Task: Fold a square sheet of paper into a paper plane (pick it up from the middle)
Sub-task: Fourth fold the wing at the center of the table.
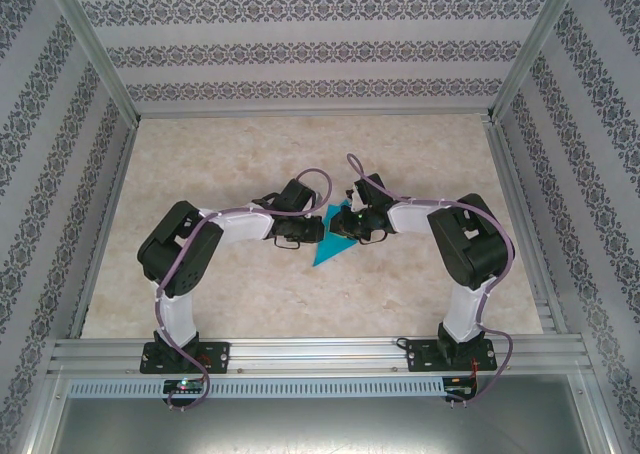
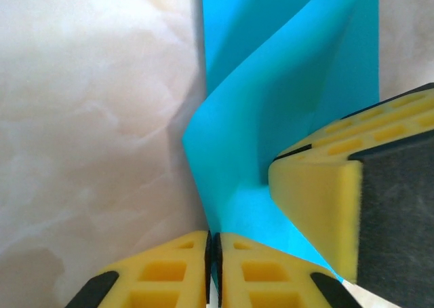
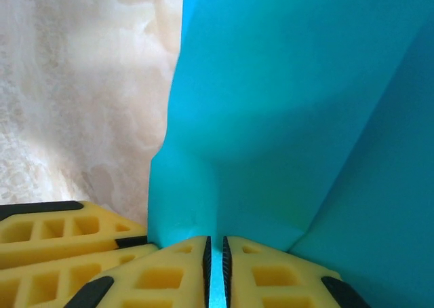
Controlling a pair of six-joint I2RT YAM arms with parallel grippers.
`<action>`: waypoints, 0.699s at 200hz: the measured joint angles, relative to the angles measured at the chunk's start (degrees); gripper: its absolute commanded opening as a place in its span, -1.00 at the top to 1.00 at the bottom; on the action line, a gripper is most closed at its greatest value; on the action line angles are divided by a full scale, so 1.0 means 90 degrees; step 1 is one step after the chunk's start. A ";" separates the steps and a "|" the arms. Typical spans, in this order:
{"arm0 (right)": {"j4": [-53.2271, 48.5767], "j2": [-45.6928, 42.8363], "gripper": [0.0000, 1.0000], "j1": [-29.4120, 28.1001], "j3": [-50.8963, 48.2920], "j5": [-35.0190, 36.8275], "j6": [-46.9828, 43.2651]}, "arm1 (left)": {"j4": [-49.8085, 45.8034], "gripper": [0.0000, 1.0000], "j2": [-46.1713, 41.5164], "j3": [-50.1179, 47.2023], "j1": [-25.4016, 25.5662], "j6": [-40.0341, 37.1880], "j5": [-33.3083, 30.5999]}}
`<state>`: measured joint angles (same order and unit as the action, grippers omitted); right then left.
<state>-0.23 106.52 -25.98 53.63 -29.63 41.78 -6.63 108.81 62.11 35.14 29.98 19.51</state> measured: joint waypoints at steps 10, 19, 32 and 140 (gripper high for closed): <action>0.0015 -0.0029 0.64 0.0000 -0.0029 0.0000 0.0002 | 0.0012 0.79 0.0036 0.0007 -0.0002 0.0000 0.0029; 0.0015 -0.0070 0.63 0.0002 -0.0061 0.0002 0.0005 | 0.0024 0.82 0.0036 0.0015 -0.0010 0.0000 0.0090; -0.0005 -0.0134 0.62 0.0029 -0.0107 0.0002 0.0007 | 0.0041 0.84 0.0049 0.0017 -0.0017 0.0000 0.0129; -0.0381 -0.0466 0.67 0.0291 -0.0226 0.0168 -0.0027 | 0.0078 0.88 0.0080 0.0044 -0.0032 -0.0029 0.0690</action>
<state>-3.66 102.32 -23.35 51.59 -28.12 41.54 -5.93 109.54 62.50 34.85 29.71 25.71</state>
